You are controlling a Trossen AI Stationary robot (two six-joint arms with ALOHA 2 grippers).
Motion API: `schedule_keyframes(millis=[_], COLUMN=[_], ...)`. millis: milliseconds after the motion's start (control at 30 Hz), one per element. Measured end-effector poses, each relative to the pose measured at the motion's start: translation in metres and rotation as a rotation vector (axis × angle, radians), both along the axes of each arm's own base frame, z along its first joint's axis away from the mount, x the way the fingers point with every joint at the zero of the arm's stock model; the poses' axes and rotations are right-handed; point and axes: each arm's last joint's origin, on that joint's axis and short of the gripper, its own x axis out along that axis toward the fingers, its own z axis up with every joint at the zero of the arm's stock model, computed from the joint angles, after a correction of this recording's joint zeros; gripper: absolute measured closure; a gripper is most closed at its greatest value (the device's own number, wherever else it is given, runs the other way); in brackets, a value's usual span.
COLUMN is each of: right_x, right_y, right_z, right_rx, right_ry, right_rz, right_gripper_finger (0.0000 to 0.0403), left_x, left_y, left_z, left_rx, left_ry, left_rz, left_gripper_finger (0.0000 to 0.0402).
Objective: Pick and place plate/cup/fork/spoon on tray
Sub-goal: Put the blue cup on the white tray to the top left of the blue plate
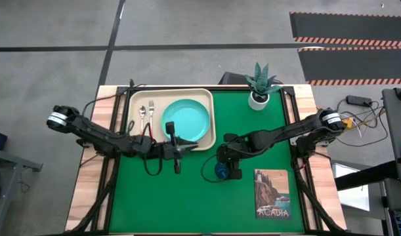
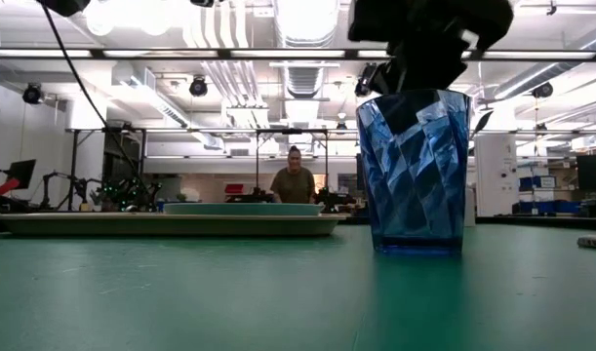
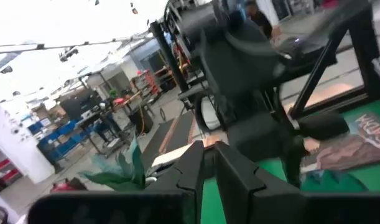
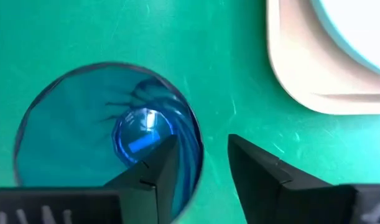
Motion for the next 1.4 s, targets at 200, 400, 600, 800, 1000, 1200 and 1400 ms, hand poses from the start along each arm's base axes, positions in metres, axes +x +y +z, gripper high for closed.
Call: schedule_keyframes(millis=[200, 400, 600, 800, 1000, 1200, 1400], right_x=[-0.029, -0.072, -0.104, -0.123, -0.138, -0.147, -0.151], right_y=[0.001, 0.01, 0.005, -0.002, -0.007, -0.009, -0.01], right_z=[0.024, 0.03, 0.027, 0.037, 0.052, 0.059, 0.056], right_rx=[0.007, -0.01, -0.038, -0.056, -0.081, -0.074, -0.075], right_ry=[0.001, -0.192, -0.48, -0.724, -0.828, -0.855, -0.82], right_rz=[0.001, 0.028, 0.06, 0.135, 0.165, 0.174, 0.173], right_gripper_finger=[0.0253, 0.0252, 0.0252, 0.0252, 0.0252, 0.0252, 0.0252], left_x=[0.028, 0.067, 0.091, 0.114, 0.13, 0.129, 0.136], left_y=[-0.02, -0.042, -0.059, -0.073, -0.086, -0.085, -0.085], left_z=[-0.002, -0.001, 0.001, -0.016, -0.012, -0.011, -0.026], left_rx=[-0.048, -0.091, -0.196, -0.248, -0.319, -0.339, -0.339], left_ry=[0.008, 0.025, 0.216, 0.513, 0.59, 0.593, 0.627], left_rz=[0.0, 0.015, 0.008, 0.028, -0.14, -0.135, -0.14], left_gripper_finger=[0.04, 0.04, 0.04, 0.04, 0.04, 0.0397, 0.0332])
